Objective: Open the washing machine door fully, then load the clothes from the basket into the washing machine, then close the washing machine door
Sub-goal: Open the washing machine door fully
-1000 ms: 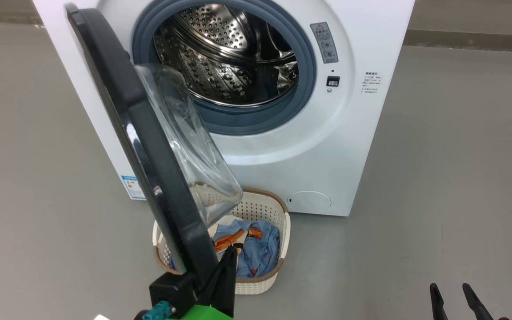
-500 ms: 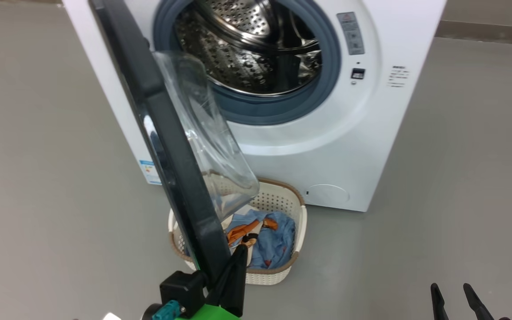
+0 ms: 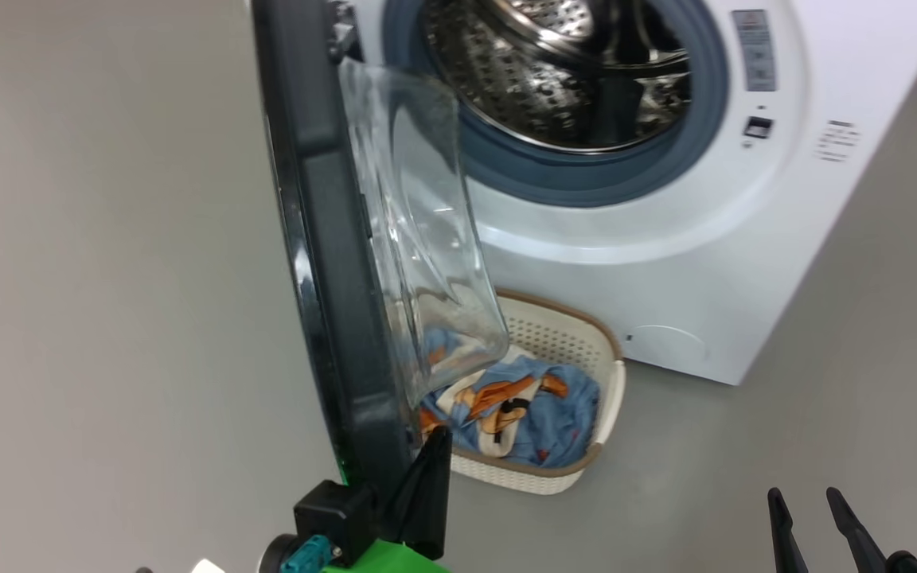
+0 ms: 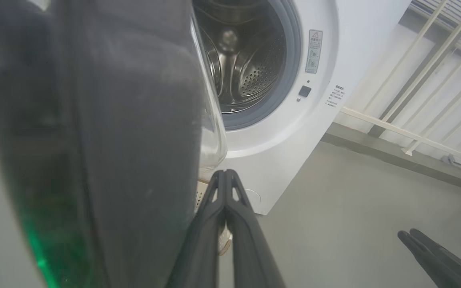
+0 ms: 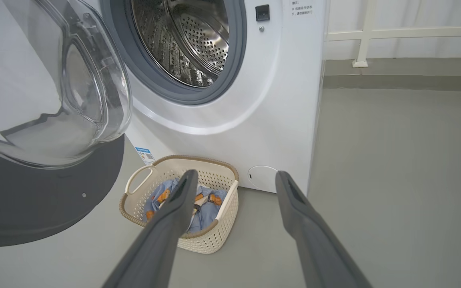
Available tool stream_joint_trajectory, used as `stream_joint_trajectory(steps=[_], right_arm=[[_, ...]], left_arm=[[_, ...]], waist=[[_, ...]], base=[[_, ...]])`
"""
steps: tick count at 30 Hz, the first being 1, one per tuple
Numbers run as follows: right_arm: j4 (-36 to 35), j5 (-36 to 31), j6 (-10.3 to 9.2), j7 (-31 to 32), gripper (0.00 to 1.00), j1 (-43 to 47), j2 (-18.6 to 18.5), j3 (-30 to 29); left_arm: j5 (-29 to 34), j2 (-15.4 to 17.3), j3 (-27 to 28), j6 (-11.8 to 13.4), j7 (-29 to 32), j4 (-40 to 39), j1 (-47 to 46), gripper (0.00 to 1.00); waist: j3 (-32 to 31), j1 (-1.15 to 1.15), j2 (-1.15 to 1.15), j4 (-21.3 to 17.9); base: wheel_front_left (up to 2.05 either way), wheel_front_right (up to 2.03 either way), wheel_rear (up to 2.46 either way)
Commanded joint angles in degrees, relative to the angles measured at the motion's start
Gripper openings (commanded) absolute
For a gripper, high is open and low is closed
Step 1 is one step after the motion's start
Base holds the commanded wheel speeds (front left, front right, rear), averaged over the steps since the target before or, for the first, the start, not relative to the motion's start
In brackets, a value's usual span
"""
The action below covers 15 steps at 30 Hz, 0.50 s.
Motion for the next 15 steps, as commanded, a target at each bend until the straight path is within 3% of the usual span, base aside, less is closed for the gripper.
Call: stream_joint_trajectory(steps=[1, 7, 15], right_arm=[[-1.50, 0.05, 0.09, -0.69, 1.00, -2.11, -0.78, 1.55], [-1.83, -0.24, 0.09, -0.69, 1.00, -2.44, -1.29, 1.32], [-2.03, -0.27, 0.09, -0.69, 1.00, -2.48, -1.85, 1.98]], left_arm=[[0.68, 0.84, 3.00, 1.00, -0.57, -1.36, -2.65, 0.00], [0.38, 2.15, 5.09, 2.65, -0.72, -1.59, -1.66, 0.00], [-0.66, 4.48, 11.06, 5.44, -3.29, -0.42, -0.09, 0.00]], waist=[[1.42, 0.00, 0.00, 3.05], [2.82, 0.00, 0.00, 7.17], [3.42, 0.00, 0.00, 8.68]], base=[[0.00, 0.00, 0.00], [0.00, 0.00, 0.00], [0.00, 0.00, 0.00]])
